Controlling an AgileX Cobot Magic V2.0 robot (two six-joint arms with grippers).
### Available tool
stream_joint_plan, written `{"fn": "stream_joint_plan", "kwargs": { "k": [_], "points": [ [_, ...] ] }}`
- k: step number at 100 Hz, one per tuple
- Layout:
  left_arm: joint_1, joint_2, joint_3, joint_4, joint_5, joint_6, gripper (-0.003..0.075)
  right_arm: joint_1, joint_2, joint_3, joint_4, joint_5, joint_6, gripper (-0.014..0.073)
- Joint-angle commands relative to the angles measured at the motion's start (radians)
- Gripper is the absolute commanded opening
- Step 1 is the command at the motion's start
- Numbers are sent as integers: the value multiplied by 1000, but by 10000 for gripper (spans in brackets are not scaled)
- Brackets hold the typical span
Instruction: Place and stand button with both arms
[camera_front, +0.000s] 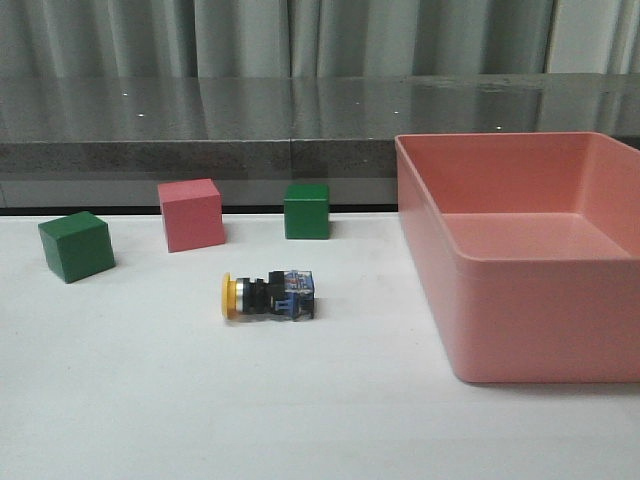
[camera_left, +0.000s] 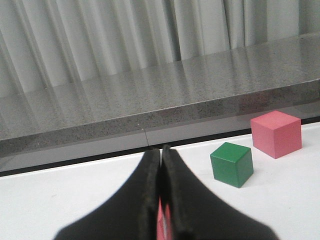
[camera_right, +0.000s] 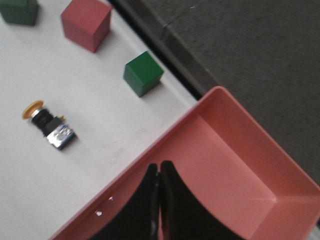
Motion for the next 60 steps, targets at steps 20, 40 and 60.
{"fn": "stream_joint_plan", "kwargs": {
  "k": [20,40,60],
  "points": [
    [1,-32,27,-10,-75,-13,-19,-173,-363,425,-2,-453,77,-62],
    [1,-32,27,-10,-75,-13,-19,-292,-633,821,2,-737,78,-62],
    [1,-32,27,-10,-75,-13,-19,-322,-891,1105,17,-836,78,-62]
  ]
}}
